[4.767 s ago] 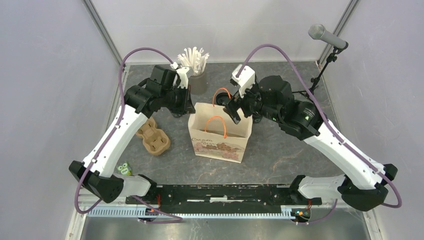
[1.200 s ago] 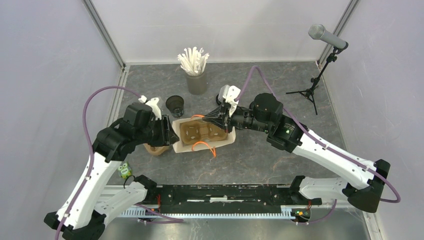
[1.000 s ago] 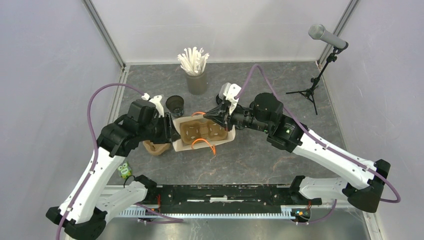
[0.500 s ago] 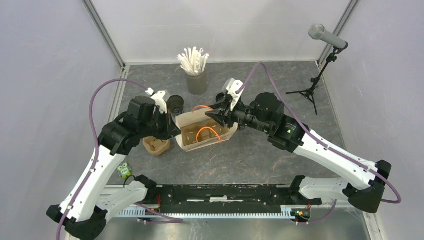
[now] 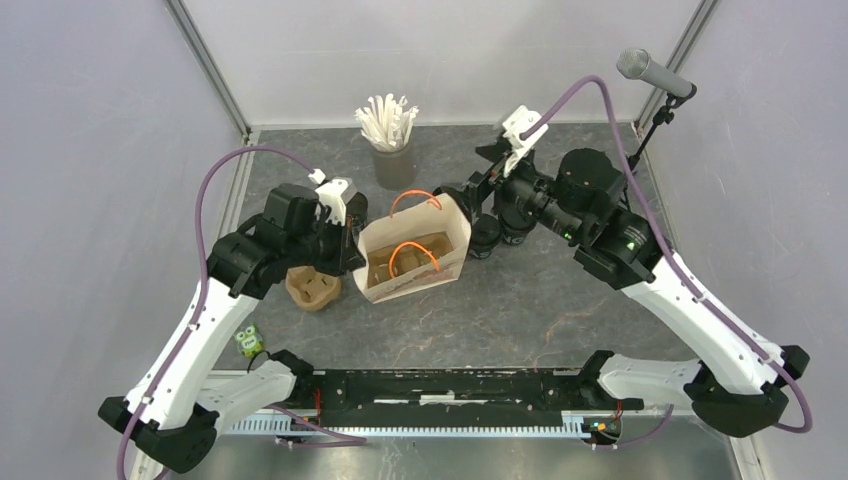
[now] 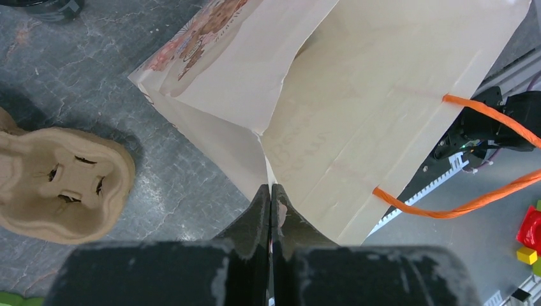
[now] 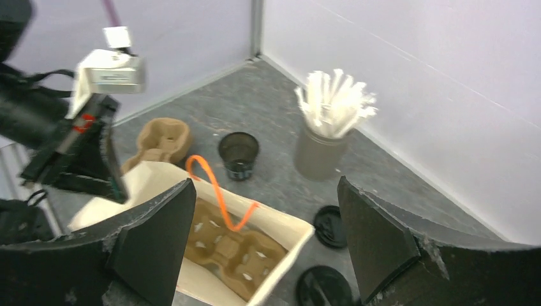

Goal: Pack the takeout coffee

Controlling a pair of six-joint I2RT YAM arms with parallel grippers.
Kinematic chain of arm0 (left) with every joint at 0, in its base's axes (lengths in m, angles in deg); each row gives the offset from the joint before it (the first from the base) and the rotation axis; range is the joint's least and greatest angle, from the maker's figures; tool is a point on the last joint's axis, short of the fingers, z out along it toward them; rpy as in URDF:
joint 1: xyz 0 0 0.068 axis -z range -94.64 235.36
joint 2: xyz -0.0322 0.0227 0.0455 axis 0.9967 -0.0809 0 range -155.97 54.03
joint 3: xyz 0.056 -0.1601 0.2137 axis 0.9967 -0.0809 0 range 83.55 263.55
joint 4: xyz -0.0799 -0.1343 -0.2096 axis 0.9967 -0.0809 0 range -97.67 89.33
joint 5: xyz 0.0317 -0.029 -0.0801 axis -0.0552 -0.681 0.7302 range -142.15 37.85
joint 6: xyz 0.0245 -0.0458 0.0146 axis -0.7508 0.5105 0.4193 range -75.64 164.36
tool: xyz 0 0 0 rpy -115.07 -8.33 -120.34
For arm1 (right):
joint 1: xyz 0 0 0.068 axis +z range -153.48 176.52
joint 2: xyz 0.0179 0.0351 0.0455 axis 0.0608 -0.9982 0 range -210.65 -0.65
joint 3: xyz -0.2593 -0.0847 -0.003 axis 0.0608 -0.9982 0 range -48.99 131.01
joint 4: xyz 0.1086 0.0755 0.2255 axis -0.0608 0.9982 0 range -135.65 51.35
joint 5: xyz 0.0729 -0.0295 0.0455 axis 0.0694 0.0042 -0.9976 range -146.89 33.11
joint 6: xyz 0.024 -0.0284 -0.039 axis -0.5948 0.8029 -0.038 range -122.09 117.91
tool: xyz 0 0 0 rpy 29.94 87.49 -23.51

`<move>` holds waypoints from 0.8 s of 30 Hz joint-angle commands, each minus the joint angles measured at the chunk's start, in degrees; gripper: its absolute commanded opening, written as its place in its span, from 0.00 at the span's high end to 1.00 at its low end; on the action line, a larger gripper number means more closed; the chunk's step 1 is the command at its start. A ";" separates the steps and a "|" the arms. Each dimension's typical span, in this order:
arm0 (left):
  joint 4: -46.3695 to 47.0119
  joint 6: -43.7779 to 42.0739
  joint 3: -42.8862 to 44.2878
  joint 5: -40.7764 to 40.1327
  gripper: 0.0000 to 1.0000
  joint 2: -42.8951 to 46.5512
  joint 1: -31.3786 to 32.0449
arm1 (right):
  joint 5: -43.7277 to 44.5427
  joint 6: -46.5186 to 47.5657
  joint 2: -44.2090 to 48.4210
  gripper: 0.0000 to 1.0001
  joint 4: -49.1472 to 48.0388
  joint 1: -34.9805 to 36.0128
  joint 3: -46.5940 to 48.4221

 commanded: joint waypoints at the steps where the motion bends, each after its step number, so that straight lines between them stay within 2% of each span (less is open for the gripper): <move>1: -0.35 -4.63 2.28 2.81 0.98 -0.01 -0.38 | 7.21 0.64 1.03 0.12 3.72 -2.67 0.48; 5: -0.60 -5.34 1.93 3.37 0.98 0.43 -0.38 | 12.12 -1.04 -0.57 0.13 7.50 -7.26 0.68; 9: -0.53 -5.70 1.27 3.72 0.98 1.25 -0.38 | 11.01 -4.31 -4.57 0.13 12.19 -14.97 1.37; 14: -0.23 -5.38 1.79 4.69 0.98 1.22 -0.38 | 10.63 -3.64 -10.64 0.12 16.06 -21.35 1.36; 18: 0.19 -4.83 1.71 6.50 0.98 1.13 -0.34 | 2.02 -4.03 -16.95 0.15 18.26 -24.67 1.99; 24: 0.67 -4.97 -0.36 7.25 0.98 2.52 -0.33 | -10.55 -4.11 -23.09 0.13 19.88 -24.97 1.20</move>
